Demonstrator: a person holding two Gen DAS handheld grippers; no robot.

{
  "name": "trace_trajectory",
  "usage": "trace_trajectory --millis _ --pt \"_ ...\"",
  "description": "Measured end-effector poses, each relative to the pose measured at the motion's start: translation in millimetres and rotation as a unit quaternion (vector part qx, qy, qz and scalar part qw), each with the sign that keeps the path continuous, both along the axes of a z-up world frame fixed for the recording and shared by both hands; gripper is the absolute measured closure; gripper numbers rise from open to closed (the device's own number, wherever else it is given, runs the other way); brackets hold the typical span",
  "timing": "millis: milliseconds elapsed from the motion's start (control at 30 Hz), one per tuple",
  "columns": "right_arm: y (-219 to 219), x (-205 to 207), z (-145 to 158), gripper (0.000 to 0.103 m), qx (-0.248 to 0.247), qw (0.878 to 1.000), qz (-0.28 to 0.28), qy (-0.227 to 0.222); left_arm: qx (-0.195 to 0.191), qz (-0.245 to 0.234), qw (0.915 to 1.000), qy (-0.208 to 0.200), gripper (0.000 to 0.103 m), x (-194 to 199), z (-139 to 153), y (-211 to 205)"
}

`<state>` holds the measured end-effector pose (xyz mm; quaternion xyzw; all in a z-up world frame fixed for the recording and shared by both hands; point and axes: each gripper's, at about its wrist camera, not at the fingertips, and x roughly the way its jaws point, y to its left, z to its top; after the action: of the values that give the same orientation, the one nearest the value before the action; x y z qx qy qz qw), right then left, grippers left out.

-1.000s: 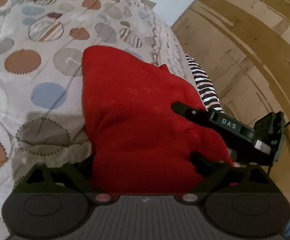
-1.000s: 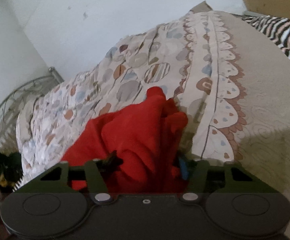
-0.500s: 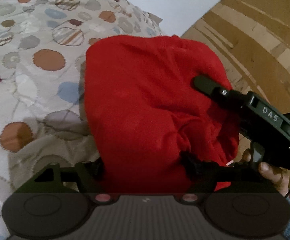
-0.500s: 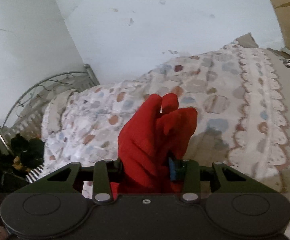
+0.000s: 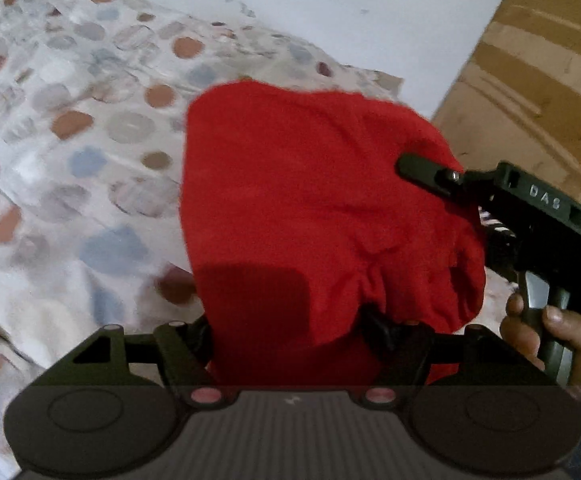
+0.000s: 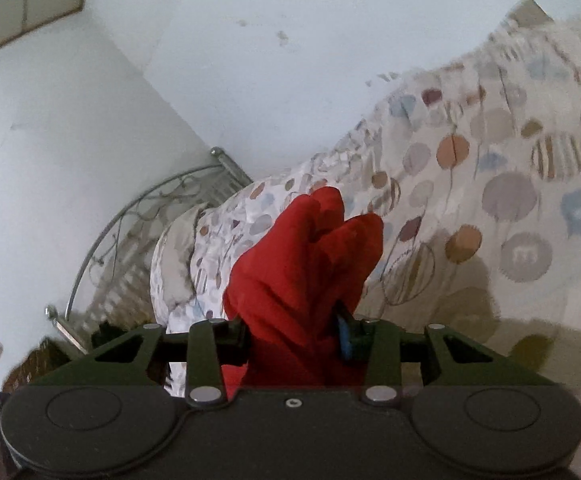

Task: Fold small clothes

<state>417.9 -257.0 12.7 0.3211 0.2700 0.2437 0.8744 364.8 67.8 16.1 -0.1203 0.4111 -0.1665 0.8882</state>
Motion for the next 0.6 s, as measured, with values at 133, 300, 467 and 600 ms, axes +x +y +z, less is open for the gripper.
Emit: trace_trajectory --millis 133,300,467,600 --pt "12.5 21.2 -27.9 0.06 -0.035 0.999 -0.021 0.018 0.029 0.006 0.9995 0.011 0.026 21.7 -21.5 -0.2" --pt "2.2 36.4 -64.8 0.052 -0.074 0.995 -0.051 0.054 0.03 0.006 0.9995 0.005 0.014 18.6 -45.8 -12.2" --pt "-9.4 30.0 -74.9 0.026 -0.111 0.991 -0.06 0.051 0.07 -0.01 0.9972 -0.027 0.002 5.2 -57.6 -41.3" --pt "-11.7 18.5 -70.5 0.02 -0.128 0.989 -0.057 0.037 0.068 0.001 0.9972 -0.032 0.001 1.2 -54.9 -42.7"
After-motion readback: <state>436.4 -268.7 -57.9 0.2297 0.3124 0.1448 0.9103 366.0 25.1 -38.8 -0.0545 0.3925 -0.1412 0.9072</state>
